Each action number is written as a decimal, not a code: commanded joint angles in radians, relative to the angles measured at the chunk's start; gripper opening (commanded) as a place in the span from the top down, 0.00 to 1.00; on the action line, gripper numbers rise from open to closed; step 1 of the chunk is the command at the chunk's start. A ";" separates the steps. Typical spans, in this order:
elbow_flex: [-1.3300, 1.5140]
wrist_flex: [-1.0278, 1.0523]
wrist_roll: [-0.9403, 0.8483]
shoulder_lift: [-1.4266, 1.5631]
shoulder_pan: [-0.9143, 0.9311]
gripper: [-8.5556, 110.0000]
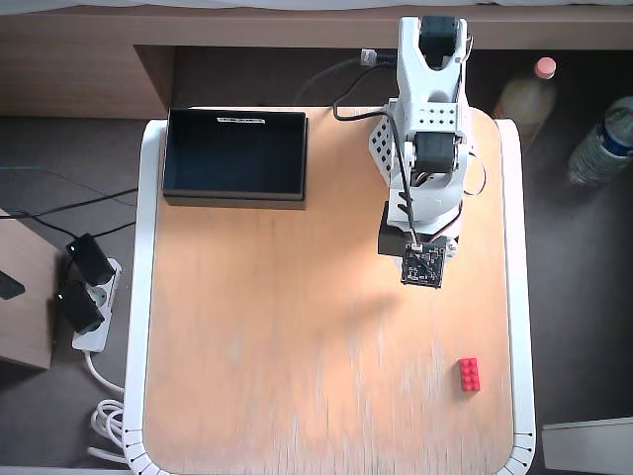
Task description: Grasp a lego block and put it in the bin.
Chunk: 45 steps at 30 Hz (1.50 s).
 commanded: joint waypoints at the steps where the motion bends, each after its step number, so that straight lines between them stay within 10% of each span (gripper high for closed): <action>1: 0.155 0.003 -0.003 0.092 -0.023 0.92; 45: 0.026 -0.186 0.187 -0.072 0.011 0.93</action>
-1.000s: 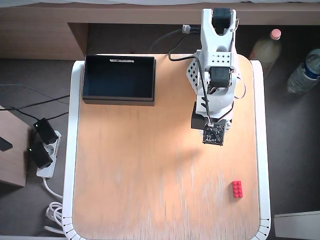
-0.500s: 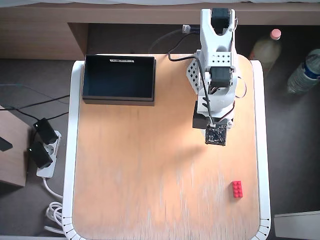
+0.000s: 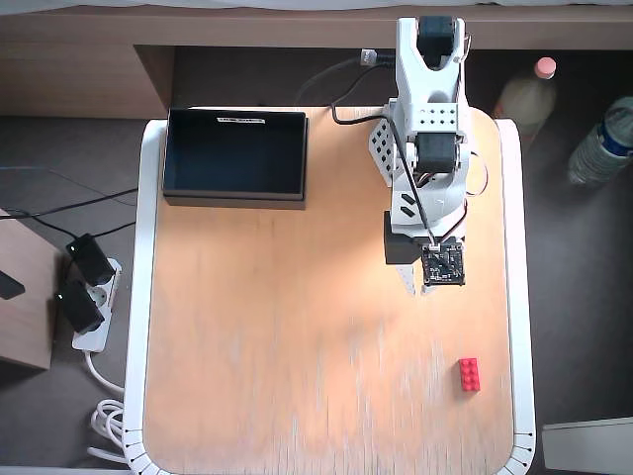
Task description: Grasp a lego block and put it in the bin.
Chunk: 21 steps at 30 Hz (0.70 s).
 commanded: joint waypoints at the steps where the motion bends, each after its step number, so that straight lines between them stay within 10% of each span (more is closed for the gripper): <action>1: -0.009 -0.080 0.017 -0.103 0.009 0.93; 21: -0.758 -0.155 -0.055 -0.810 -0.015 0.92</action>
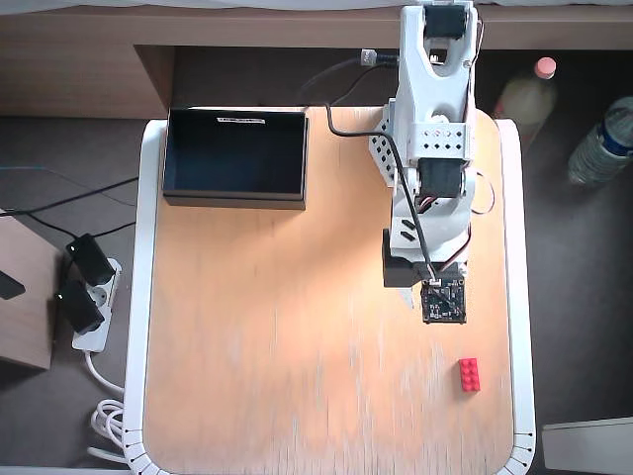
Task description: Grasp a lego block and put it in the bin.
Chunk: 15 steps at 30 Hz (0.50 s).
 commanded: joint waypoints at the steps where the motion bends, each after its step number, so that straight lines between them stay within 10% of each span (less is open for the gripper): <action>1: -0.229 -0.034 -0.034 -0.101 -0.025 0.92; 15: -0.503 -0.034 -0.192 -0.423 -0.196 0.90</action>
